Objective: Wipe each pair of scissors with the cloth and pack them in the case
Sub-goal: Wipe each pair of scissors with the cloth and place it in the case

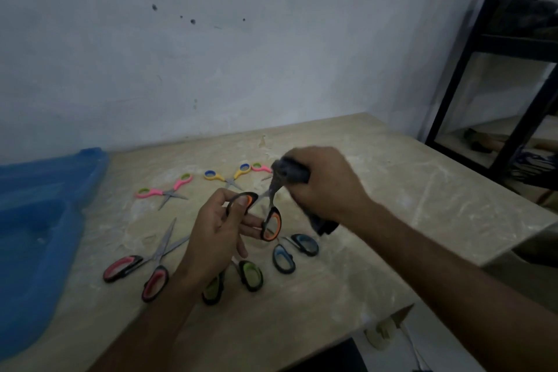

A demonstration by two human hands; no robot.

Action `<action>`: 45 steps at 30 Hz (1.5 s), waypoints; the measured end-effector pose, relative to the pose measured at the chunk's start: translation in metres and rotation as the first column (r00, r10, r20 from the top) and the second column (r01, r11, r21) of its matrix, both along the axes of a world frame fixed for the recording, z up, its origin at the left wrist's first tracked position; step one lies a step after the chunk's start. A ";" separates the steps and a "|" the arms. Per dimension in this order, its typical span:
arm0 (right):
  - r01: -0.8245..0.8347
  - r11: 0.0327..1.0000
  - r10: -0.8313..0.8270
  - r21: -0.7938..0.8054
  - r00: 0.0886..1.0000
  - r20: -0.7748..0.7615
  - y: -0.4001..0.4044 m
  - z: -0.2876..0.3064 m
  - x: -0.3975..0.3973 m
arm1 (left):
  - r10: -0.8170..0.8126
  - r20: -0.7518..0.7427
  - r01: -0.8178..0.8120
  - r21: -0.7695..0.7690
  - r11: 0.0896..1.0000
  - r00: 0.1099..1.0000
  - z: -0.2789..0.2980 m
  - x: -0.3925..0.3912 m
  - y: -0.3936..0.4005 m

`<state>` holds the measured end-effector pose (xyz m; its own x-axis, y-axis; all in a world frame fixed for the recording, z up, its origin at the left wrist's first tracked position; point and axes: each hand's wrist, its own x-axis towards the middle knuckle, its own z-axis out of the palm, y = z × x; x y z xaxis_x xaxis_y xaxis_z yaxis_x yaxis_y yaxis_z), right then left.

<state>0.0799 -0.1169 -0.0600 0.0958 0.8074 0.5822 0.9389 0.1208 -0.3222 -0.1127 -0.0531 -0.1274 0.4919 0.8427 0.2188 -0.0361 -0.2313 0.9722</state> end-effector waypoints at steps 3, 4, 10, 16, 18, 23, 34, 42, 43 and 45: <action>-0.080 0.988 0.091 -0.130 0.992 0.084 0.001 -0.017 -0.016 | -0.027 0.000 0.027 0.006 1.000 1.000 0.001 0.000 -0.004; -0.051 0.993 0.059 -0.108 0.996 0.066 0.006 -0.014 -0.009 | -0.031 0.000 0.031 0.008 0.999 1.000 0.001 0.000 -0.005; 0.119 0.991 -0.118 0.068 0.993 -0.016 0.012 0.014 0.016 | -0.044 0.003 0.044 -0.102 0.994 0.999 0.005 0.005 -0.010; -0.081 0.980 0.110 -0.182 0.982 0.154 -0.014 -0.034 -0.028 | 0.021 0.050 -0.012 -0.177 0.984 0.999 0.004 0.004 -0.008; -0.140 0.958 0.182 -0.248 0.972 0.151 -0.020 -0.041 -0.027 | 0.070 0.065 -0.057 -0.183 0.981 0.995 0.002 0.004 -0.007; -0.136 0.927 0.195 -0.350 0.971 0.138 -0.031 -0.036 -0.011 | 0.136 0.116 -0.110 -0.208 0.972 0.984 0.004 0.003 -0.001; -0.260 0.926 -0.086 -0.274 0.561 -0.823 -0.020 -0.018 -0.012 | 0.012 0.163 0.019 -0.188 0.982 0.987 0.029 0.004 -0.005; -0.275 0.933 -0.045 -0.233 0.553 -0.832 -0.016 -0.009 -0.019 | -0.044 0.179 0.078 -0.184 0.980 0.983 0.037 -0.003 -0.005; -0.262 0.939 -0.044 -0.222 0.550 -0.834 -0.017 -0.009 -0.018 | -0.063 0.181 0.097 -0.185 0.978 0.982 0.038 -0.005 -0.004; -0.230 0.949 -0.057 -0.216 0.548 -0.834 -0.019 -0.006 -0.015 | -0.097 0.164 0.124 -0.165 0.979 0.982 0.037 -0.011 -0.001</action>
